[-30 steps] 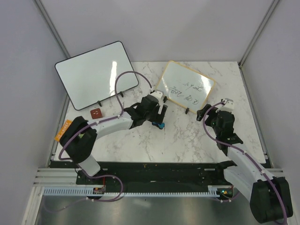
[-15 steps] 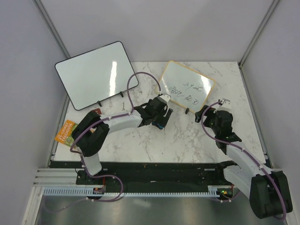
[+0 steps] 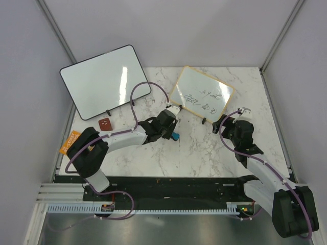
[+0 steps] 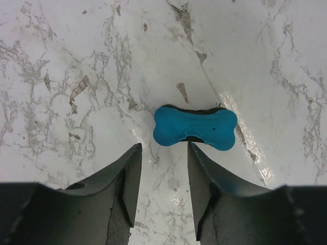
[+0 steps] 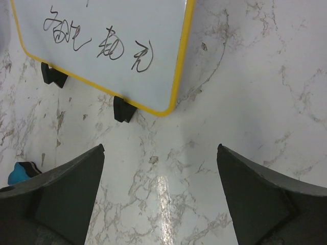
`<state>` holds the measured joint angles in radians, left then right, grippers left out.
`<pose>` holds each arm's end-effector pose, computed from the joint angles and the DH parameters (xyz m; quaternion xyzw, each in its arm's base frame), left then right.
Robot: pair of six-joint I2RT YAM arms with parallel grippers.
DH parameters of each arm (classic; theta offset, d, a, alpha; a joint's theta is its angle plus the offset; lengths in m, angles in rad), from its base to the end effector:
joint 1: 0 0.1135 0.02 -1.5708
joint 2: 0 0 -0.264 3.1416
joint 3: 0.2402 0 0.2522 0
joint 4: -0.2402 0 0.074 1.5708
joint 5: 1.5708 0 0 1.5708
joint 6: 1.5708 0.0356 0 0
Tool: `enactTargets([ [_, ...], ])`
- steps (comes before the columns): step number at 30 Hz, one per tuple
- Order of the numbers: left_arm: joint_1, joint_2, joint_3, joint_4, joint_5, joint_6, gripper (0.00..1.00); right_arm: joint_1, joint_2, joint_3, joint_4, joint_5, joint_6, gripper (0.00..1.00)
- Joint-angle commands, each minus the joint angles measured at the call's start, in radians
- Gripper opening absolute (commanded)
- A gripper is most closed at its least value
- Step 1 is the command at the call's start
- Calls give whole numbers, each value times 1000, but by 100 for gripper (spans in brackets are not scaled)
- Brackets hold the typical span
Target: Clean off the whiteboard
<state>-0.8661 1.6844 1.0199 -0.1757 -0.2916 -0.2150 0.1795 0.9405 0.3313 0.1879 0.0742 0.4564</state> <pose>0.2358 -0.2615 0.1915 0.2464 0.8922 -0.0655 0.3729 0.1968 0.0330 0.1910 0.1357 0.8279 0.1403 0.5258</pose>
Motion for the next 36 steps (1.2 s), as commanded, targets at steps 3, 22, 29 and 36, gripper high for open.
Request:
enactTargets([
  [3,-5,-95,-70,67,27,-21,43,-3,7,25,33,-8,-5,98],
  [22,-111,173,92,65,-1,-53,20,-3,3,23,19,26,-7,98],
  [29,-111,282,248,30,-76,-44,20,-3,4,28,15,24,-9,98],
  [36,-114,281,358,-28,-87,-43,18,-3,17,32,13,16,-8,98],
])
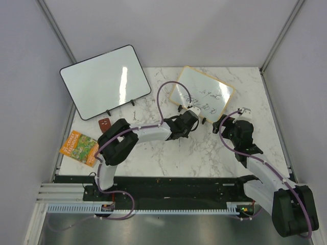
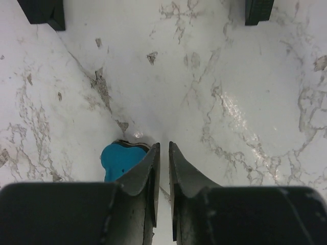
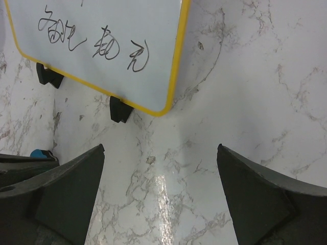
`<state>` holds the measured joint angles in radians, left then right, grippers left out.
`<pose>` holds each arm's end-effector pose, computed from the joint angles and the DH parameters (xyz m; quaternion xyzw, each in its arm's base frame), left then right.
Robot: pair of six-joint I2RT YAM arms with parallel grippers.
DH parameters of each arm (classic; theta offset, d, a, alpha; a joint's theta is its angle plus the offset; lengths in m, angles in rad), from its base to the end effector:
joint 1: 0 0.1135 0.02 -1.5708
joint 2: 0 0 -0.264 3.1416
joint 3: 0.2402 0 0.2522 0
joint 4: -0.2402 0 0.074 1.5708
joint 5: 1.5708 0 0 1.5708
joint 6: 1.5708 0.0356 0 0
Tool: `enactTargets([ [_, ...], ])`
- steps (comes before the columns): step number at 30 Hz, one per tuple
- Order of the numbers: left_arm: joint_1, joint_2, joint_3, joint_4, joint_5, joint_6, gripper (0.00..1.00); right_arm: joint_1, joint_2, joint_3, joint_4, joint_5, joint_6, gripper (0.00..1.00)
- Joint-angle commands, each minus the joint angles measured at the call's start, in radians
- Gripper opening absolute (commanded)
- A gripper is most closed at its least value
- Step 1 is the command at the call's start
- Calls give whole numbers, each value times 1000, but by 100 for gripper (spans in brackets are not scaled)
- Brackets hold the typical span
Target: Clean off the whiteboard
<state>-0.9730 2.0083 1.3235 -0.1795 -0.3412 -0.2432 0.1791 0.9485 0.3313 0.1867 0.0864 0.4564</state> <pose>0.2515 -0.3482 0.1624 0.2751 0.8847 -0.0640 0.3708 0.1974 0.0326 0.1895 0.1393 0.8297 0.1339 0.5236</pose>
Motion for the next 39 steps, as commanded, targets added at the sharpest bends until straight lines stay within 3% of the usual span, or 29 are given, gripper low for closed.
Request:
enactTargets([
  [1,-9,-66,45,-20,-45,-16,18,-4,7,31,13,4,-9,98],
  [5,-7,-180,-32,-9,-82,46,26,-3,7,32,11,1,-7,98],
  [6,-7,-209,-44,-9,-78,73,33,-4,9,34,11,0,-8,98],
  [9,-9,-240,-89,-11,-67,163,72,-3,10,35,10,-13,-9,98],
  [10,-9,-240,-98,-17,-68,182,79,-4,9,34,10,-16,-9,98],
  [13,-7,-218,-119,-31,-65,229,89,-3,6,35,7,-17,-10,98],
  [23,-7,-93,-87,-47,16,240,89,-4,4,40,5,-30,-18,98],
  [29,-6,-54,-75,-66,8,268,83,-4,13,43,7,-36,-16,98],
  [34,-6,-45,-69,-72,-12,257,60,-3,12,45,3,-36,-21,98],
  [39,-4,-65,-72,-71,-27,252,57,-3,18,48,3,-37,-21,98],
])
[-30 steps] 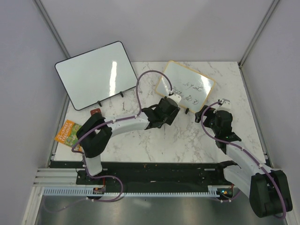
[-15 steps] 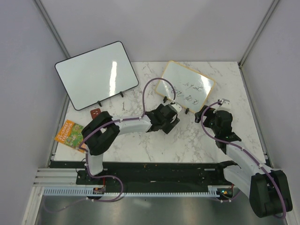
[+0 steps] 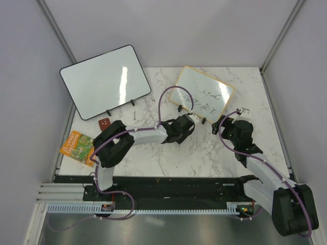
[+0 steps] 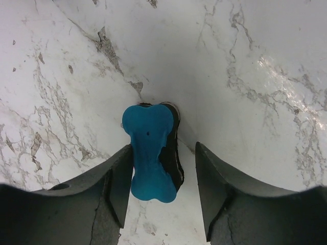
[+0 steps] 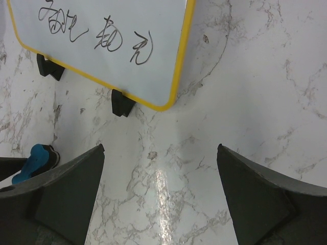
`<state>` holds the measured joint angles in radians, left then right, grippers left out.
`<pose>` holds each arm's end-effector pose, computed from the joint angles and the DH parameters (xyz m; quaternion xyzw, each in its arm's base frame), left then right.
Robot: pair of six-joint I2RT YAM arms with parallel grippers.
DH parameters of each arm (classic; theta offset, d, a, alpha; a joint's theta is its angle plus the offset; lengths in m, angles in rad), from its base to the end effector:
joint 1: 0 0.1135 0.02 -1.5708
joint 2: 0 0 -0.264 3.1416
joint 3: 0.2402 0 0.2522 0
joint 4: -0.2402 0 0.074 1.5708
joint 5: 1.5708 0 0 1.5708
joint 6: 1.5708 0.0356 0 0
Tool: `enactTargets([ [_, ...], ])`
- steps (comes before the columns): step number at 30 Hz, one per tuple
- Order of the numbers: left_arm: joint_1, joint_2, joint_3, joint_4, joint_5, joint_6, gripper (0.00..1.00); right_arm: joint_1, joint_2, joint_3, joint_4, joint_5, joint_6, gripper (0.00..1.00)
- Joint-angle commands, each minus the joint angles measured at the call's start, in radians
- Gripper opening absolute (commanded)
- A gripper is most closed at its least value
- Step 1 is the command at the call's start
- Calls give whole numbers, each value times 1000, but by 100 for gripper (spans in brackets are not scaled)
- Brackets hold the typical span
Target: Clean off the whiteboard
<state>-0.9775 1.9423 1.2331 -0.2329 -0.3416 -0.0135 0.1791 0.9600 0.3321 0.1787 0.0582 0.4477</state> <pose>0.2358 -0.3283 0.1585 0.3879 0.8547 -0.0027 0.3449 0.1979 0.0337 0.1869 0.1287 0.8368 0.1405 0.5133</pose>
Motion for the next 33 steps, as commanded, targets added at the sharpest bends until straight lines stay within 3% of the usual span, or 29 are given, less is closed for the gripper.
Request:
enactTargets([
  [1,3,-9,19,-16,-25,23,56,-3,6,45,11,-11,-12,98],
  [5,14,-23,20,-13,-16,21,47,-4,9,45,11,-12,-14,98],
  [7,25,-29,19,-11,-1,23,30,-4,9,45,11,-8,-14,98],
  [8,29,-31,17,-9,1,23,2,-3,9,45,11,-8,-14,98],
  [20,85,-114,-14,55,6,-43,2,-53,48,62,-7,-116,-21,98],
  [28,146,-149,38,103,82,-48,2,-176,80,18,194,-288,25,98],
  [33,166,-118,115,103,110,-25,2,-224,176,80,290,-259,19,98],
])
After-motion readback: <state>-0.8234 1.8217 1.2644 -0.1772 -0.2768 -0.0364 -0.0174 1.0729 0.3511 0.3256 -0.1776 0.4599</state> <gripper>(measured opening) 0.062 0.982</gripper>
